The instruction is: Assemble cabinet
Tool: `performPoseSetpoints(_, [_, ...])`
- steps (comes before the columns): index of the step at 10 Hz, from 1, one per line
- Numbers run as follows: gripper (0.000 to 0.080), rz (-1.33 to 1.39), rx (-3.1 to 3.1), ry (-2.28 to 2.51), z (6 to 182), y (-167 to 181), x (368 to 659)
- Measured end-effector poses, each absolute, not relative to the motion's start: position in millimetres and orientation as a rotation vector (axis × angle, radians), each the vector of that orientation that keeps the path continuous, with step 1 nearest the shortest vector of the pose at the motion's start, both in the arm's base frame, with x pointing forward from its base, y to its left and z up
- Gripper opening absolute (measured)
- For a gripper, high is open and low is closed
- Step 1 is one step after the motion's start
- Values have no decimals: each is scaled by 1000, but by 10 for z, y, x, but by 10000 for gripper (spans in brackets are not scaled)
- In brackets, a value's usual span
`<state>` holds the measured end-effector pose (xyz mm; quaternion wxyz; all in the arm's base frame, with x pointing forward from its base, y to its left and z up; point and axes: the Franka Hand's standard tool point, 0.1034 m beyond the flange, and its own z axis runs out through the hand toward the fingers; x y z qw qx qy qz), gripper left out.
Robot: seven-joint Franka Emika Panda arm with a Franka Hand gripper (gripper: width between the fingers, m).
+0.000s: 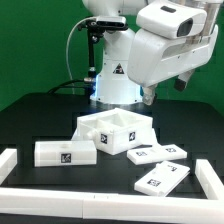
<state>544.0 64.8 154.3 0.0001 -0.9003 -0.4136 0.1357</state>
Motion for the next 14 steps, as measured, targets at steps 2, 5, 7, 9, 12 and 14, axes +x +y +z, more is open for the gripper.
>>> performPoseSetpoints(2, [798, 426, -2828, -1300, 1542, 651, 5442])
performPoseSetpoints(5, [798, 398, -2819, -1330, 1524, 654, 5459])
performPoseSetpoints(7, [798, 261, -2791, -1442, 1428, 659, 5473])
performPoseSetpoints(9, [798, 87, -2763, -1560, 1379, 704, 5591])
performPoseSetpoints(12, [798, 124, -2782, -1511, 1378, 692, 5555])
performPoseSetpoints(14, [798, 36, -2772, -1548, 1193, 677, 5612])
